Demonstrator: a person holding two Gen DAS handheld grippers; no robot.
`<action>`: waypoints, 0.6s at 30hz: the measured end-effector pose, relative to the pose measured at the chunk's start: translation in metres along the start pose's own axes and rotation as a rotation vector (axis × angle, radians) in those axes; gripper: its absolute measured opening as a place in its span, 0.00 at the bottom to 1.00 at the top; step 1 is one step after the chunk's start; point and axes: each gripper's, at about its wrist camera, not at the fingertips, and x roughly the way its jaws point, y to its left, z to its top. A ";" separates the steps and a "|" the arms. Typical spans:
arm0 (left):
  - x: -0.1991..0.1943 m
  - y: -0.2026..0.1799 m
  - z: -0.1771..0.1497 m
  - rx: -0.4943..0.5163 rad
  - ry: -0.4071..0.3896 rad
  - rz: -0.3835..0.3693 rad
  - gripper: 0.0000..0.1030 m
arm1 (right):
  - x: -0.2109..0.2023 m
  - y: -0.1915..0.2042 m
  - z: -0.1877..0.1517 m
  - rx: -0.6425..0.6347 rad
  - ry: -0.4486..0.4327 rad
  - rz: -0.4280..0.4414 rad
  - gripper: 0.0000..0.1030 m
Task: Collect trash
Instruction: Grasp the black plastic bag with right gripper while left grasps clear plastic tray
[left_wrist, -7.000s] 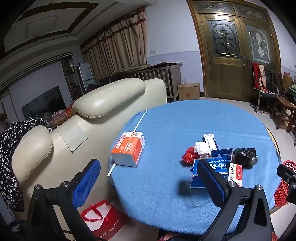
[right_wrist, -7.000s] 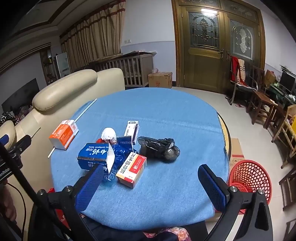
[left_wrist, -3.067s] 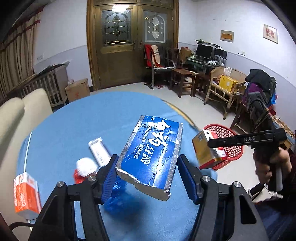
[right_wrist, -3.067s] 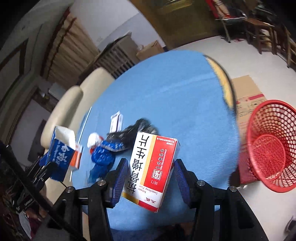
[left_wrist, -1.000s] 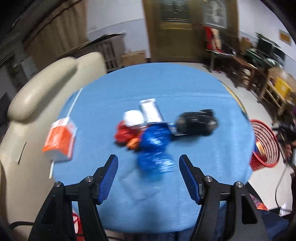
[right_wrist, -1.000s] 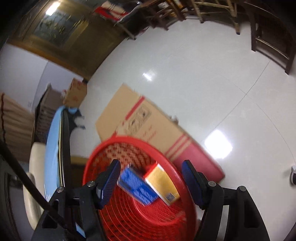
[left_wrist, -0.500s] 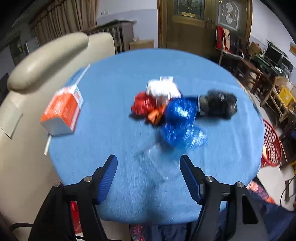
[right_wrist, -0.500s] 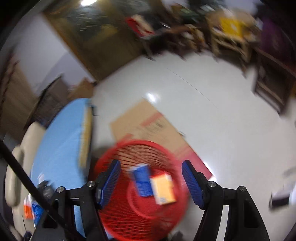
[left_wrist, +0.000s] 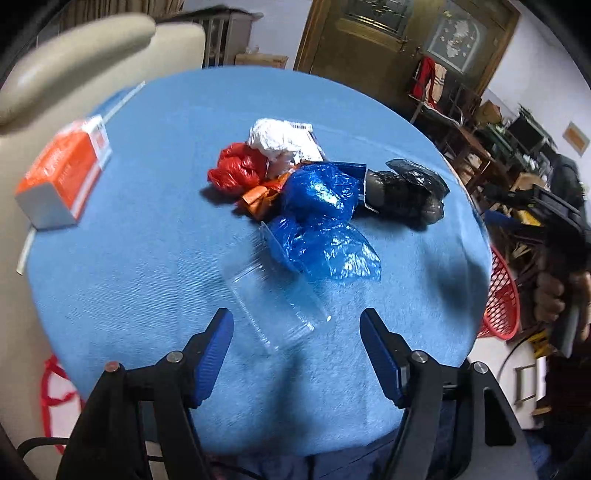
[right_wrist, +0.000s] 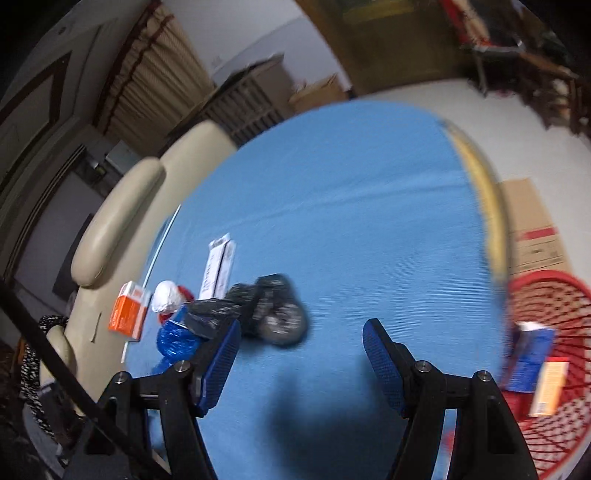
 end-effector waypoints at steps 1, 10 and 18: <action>0.004 0.003 0.003 -0.027 0.014 -0.018 0.70 | 0.009 0.005 0.003 0.004 0.012 0.017 0.71; 0.029 0.022 0.002 -0.151 0.081 -0.055 0.67 | 0.090 0.019 0.010 -0.037 0.158 -0.009 0.71; 0.026 0.027 -0.003 -0.162 0.068 -0.054 0.50 | 0.079 0.037 -0.010 -0.120 0.097 -0.073 0.32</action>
